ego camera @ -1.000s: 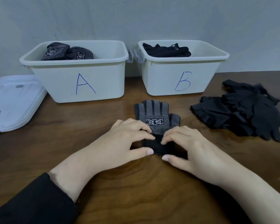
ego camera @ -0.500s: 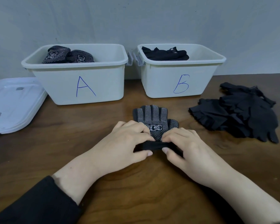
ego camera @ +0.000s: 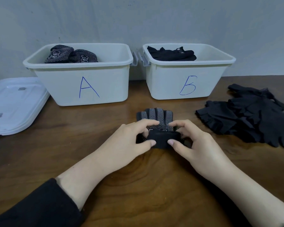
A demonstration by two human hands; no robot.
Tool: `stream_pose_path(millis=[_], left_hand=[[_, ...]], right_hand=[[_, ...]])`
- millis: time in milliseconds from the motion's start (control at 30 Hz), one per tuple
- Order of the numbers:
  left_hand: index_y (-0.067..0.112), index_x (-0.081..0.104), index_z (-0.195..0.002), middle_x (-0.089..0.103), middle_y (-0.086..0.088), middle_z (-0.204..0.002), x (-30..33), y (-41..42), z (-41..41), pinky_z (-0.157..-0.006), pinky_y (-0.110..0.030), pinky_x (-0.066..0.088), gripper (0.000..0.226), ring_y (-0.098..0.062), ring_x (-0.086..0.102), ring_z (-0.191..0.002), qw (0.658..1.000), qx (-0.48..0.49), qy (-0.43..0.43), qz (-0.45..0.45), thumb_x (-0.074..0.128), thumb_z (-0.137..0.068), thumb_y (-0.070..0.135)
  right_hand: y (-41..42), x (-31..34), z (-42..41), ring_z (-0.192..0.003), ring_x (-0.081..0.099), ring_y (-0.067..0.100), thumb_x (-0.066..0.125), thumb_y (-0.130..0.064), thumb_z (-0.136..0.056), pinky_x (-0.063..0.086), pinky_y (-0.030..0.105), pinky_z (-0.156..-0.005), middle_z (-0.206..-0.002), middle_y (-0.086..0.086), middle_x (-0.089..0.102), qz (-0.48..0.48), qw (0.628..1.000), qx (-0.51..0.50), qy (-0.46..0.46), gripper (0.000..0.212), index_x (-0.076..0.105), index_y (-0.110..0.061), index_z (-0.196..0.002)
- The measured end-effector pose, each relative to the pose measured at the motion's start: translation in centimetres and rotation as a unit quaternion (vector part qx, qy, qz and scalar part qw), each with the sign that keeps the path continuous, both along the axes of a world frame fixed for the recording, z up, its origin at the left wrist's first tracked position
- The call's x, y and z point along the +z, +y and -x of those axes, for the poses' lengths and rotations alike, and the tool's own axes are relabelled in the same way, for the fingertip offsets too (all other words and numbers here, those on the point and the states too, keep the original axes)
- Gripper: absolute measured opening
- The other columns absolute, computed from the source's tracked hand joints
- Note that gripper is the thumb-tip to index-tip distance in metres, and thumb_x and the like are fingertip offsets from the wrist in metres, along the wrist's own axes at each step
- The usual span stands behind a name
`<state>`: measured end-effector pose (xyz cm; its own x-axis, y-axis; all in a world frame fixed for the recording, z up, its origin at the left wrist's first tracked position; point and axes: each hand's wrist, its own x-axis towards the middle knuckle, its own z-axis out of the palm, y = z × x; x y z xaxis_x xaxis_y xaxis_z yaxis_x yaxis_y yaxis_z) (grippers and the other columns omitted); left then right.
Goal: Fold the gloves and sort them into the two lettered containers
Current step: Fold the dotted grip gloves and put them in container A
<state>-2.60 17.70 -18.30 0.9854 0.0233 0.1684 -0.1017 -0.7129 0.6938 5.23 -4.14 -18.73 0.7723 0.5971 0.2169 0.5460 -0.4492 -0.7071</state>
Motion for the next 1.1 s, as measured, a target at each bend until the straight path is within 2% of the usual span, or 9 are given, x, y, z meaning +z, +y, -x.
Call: stream_pose_path(millis=[167,333,433,533,667,800,933,1033,1100], left_hand=[[0.042,0.058,-0.121,0.059,0.015,-0.085,-0.3,0.0,-0.6,-0.084,-0.029,0.046,0.033,-0.011,0.058,-0.081,0.999,0.03,-0.017,0.017,0.066,-0.092,0.028],[0.031,0.068,-0.118,0.052,0.014,-0.114,-0.5,0.6,-0.9,-0.092,-0.039,0.042,0.028,-0.008,0.047,-0.108,0.98,-0.007,-0.102,-0.173,0.068,-0.091,0.024],[0.028,0.072,-0.118,0.058,0.013,-0.128,-0.6,0.7,-0.8,-0.097,-0.042,0.038,0.03,-0.011,0.046,-0.12,0.967,-0.044,-0.107,-0.228,0.054,-0.094,0.026],[0.033,0.063,-0.132,0.053,0.021,-0.138,-0.5,1.2,-0.5,-0.108,-0.035,0.028,0.046,-0.003,0.038,-0.13,0.97,-0.067,-0.058,-0.225,0.038,-0.096,0.047],[0.036,0.049,-0.144,0.044,0.025,-0.146,-0.6,1.6,-0.5,-0.113,-0.027,0.016,0.065,0.005,0.028,-0.135,0.965,-0.069,-0.033,-0.25,0.031,-0.089,0.066],[0.034,0.049,-0.144,0.048,0.024,-0.143,-1.1,1.3,-0.7,-0.113,-0.031,0.019,0.06,0.002,0.033,-0.133,0.966,-0.05,-0.048,-0.247,0.044,-0.091,0.062],[0.035,0.058,-0.134,0.058,0.023,-0.129,-0.7,0.8,-0.9,-0.109,-0.031,0.025,0.04,-0.001,0.042,-0.126,0.978,-0.025,-0.066,-0.199,0.063,-0.094,0.041],[0.038,0.065,-0.119,0.064,0.025,-0.108,-0.3,0.5,-0.3,-0.1,-0.025,0.032,0.026,0.002,0.048,-0.109,0.986,-0.014,-0.077,-0.146,0.063,-0.094,0.035],[0.045,0.063,-0.116,0.063,0.02,-0.098,-0.1,0.5,0.3,-0.091,-0.019,0.036,0.023,0.0,0.048,-0.1,0.994,-0.004,-0.053,-0.095,0.062,-0.093,0.04]], right_hand=[[0.5,-0.3,-0.5,-0.093,0.056,0.006,0.073,-0.029,-0.089,0.043,0.017,-0.08,-0.106,-0.025,0.052,0.03,0.992,0.011,-0.118,0.022,0.06,-0.037,-0.105],[0.7,-0.5,-1.7,-0.095,0.049,0.009,0.066,-0.033,-0.092,0.047,0.043,-0.084,-0.106,-0.015,0.054,0.086,0.97,0.051,-0.221,0.015,0.077,-0.027,-0.101],[0.2,-0.1,-1.9,-0.112,0.051,0.007,0.059,-0.045,-0.094,0.04,0.04,-0.099,-0.118,-0.019,0.057,0.116,0.965,0.074,-0.221,0.029,0.077,-0.028,-0.109],[-0.7,0.3,-2.0,-0.127,0.043,-0.002,0.055,-0.06,-0.089,0.027,0.035,-0.112,-0.132,-0.027,0.052,0.163,0.964,0.11,-0.18,0.049,0.068,-0.033,-0.127],[-0.9,0.3,-2.2,-0.132,0.034,-0.011,0.058,-0.06,-0.086,0.024,0.03,-0.114,-0.136,-0.035,0.046,0.169,0.969,0.099,-0.15,0.054,0.057,-0.04,-0.136],[-0.1,-0.1,-1.8,-0.122,0.048,-0.001,0.063,-0.041,-0.091,0.037,0.038,-0.108,-0.126,-0.027,0.06,0.146,0.971,0.06,-0.182,0.036,0.063,-0.036,-0.127],[0.1,0.3,-1.2,-0.106,0.047,-0.007,0.064,-0.031,-0.096,0.037,0.03,-0.101,-0.099,-0.034,0.055,0.105,0.98,0.031,-0.167,0.021,0.067,-0.035,-0.117],[-0.5,0.9,-0.6,-0.091,0.053,0.0,0.06,-0.039,-0.097,0.041,0.024,-0.083,-0.09,-0.024,0.059,0.088,0.989,0.04,-0.111,0.015,0.064,-0.044,-0.11],[-0.9,1.3,-0.5,-0.079,0.058,0.011,0.062,-0.04,-0.096,0.049,0.031,-0.072,-0.089,-0.013,0.066,0.059,0.996,0.052,-0.04,0.011,0.064,-0.047,-0.105]])
